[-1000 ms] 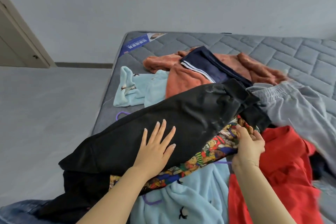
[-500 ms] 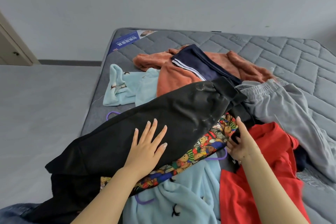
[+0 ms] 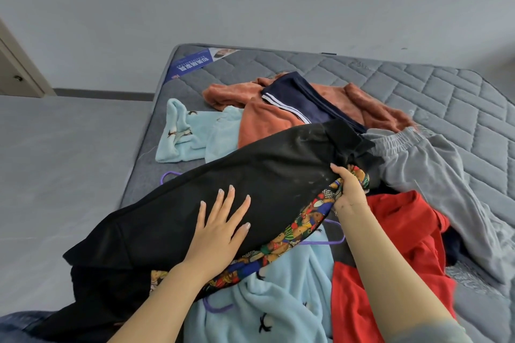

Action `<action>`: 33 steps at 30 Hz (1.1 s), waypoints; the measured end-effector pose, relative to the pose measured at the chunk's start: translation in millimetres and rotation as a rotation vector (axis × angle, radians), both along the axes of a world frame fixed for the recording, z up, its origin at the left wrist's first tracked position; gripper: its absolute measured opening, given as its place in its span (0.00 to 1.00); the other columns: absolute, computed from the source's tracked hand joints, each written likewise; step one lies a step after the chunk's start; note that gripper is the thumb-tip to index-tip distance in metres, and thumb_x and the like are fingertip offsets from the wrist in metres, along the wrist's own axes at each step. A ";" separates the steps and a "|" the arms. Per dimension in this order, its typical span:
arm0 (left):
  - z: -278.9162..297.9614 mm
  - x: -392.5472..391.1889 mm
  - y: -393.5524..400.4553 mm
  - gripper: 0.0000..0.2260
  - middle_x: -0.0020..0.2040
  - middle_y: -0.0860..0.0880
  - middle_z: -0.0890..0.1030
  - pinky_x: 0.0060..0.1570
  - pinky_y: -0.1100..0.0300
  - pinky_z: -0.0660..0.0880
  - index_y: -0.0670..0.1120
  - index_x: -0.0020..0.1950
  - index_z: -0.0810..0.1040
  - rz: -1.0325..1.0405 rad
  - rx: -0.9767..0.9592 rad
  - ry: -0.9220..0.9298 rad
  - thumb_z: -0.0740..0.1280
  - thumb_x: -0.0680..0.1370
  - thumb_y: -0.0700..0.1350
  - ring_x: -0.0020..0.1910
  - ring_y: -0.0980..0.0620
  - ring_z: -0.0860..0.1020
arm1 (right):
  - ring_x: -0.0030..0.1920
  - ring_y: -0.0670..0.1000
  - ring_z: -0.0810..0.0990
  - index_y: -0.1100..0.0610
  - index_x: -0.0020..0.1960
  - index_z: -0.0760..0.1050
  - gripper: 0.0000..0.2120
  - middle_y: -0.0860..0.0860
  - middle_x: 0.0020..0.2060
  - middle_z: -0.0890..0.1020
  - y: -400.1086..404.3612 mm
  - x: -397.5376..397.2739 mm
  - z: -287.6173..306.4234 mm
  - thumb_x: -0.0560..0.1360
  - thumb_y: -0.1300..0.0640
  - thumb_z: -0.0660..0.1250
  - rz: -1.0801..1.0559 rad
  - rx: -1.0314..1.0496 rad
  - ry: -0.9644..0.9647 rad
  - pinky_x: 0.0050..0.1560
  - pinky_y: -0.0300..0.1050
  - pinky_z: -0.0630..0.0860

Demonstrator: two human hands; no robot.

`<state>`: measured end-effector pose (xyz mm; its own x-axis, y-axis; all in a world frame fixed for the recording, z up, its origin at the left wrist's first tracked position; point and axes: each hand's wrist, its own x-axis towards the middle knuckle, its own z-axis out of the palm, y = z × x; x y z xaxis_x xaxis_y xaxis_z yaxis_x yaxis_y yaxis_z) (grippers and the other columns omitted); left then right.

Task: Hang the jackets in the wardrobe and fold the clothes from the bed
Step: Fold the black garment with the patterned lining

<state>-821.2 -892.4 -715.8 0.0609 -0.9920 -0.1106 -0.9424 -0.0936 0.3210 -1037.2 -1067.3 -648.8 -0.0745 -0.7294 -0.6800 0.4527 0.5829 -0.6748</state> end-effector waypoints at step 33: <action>37.9 132.1 117.8 0.34 0.65 0.40 0.78 0.52 0.44 0.80 0.46 0.69 0.75 0.800 0.100 2.139 0.65 0.71 0.69 0.62 0.38 0.78 | 0.79 0.55 0.50 0.56 0.80 0.52 0.38 0.52 0.79 0.54 195.7 165.6 -9.5 0.74 0.61 0.65 1.623 -1.435 1.353 0.78 0.47 0.48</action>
